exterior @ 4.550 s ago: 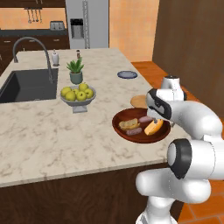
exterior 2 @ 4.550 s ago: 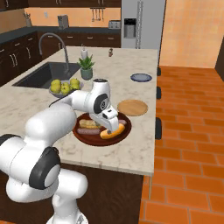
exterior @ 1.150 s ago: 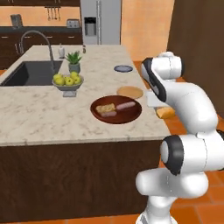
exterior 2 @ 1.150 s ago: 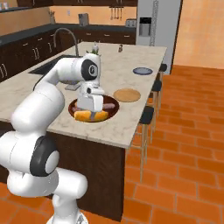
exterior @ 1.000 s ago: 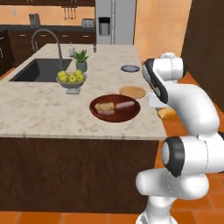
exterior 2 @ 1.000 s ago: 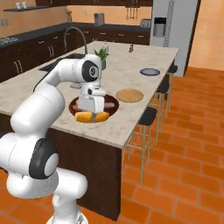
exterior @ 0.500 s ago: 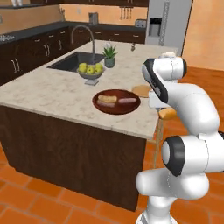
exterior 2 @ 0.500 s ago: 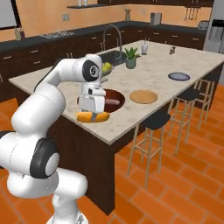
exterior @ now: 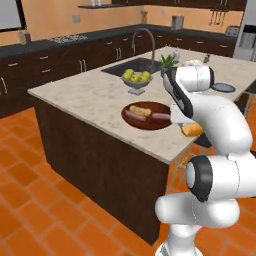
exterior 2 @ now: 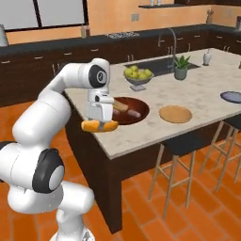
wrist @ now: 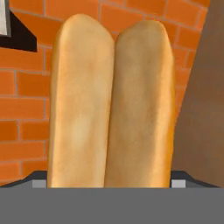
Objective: Place one bun and one sausage from the bowl on each plate.
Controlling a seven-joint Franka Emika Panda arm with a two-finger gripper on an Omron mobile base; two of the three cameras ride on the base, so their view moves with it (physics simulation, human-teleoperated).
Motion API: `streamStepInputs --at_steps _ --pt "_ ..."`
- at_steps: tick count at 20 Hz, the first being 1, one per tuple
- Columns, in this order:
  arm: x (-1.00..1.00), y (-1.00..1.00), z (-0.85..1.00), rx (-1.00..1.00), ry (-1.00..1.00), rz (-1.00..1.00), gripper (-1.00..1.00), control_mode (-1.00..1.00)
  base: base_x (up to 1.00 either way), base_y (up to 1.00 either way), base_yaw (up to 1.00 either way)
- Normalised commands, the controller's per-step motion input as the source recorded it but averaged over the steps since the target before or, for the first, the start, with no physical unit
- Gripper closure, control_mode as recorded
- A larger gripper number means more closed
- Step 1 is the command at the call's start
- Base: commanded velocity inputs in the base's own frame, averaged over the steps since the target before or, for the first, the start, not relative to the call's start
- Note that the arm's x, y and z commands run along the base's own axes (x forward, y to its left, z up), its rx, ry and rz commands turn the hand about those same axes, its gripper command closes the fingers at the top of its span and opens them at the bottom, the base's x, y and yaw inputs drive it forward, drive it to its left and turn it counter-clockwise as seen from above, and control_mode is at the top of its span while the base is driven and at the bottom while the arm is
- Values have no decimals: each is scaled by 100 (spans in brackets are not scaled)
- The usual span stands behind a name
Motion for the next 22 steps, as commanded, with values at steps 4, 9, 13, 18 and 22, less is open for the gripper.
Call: streamStepInputs --at_steps 4,9,13,18,22 --pt "0 0 0 0 0 0 100 100 1 -100 50" --pt "0 0 0 0 0 0 100 100 0 -100 46" --pt "0 0 0 0 0 0 100 100 0 -100 48" --pt "0 0 0 0 0 0 100 100 0 -100 46" --pt "0 0 0 0 0 0 100 100 16 -100 45"
